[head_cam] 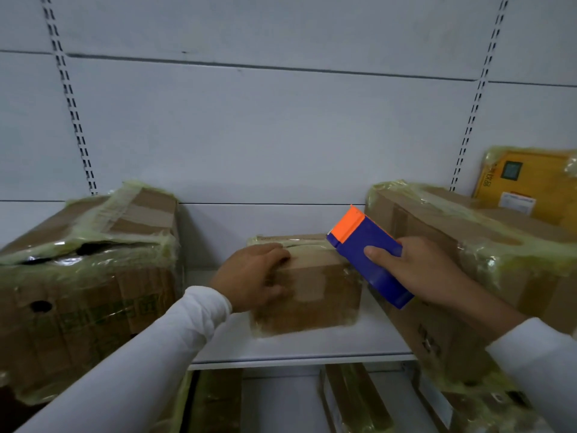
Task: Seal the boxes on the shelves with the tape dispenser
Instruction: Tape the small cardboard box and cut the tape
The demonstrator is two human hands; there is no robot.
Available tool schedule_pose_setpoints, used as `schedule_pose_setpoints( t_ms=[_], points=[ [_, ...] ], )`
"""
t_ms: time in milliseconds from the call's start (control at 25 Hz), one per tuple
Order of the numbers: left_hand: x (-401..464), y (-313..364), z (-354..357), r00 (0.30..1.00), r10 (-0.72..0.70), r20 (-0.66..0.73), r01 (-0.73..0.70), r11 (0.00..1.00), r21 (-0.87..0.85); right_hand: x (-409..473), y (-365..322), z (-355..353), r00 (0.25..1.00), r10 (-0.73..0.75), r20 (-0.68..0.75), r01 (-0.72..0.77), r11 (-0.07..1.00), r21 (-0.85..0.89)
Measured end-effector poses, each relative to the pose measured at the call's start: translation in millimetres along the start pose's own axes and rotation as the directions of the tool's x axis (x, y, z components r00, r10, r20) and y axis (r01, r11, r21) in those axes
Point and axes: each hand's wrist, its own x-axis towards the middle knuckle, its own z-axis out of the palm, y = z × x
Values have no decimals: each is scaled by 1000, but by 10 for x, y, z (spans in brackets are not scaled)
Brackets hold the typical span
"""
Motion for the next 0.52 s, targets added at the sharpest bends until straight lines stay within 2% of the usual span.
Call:
schedule_pose_setpoints(
  t_ms=[40,120,240,320,400,520],
  points=[
    [14,-12,38,1000,22,0,-22,999,40,-5,11,-37,1000,-4,-2,4,1000,8],
    [55,-115,50,999,44,31,-44,999,11,-13,31,-103,1000,-6,-3,6,999,39],
    [59,-370,-12,996,-36,76,36,999,4,-9,48,-149,1000,-5,-22,8,991,132],
    [33,-448,-38,992,-127,15,125,988,91,1,34,-156,999,-10,-36,16,984,179],
    [26,-360,-68,977,-184,-104,192,979,73,6,17,-130,1000,-14,-20,18,985,172],
    [-15,-10,-55,974,-87,-207,62,990,-124,43,15,-54,999,-12,42,3,980,198]
  ],
)
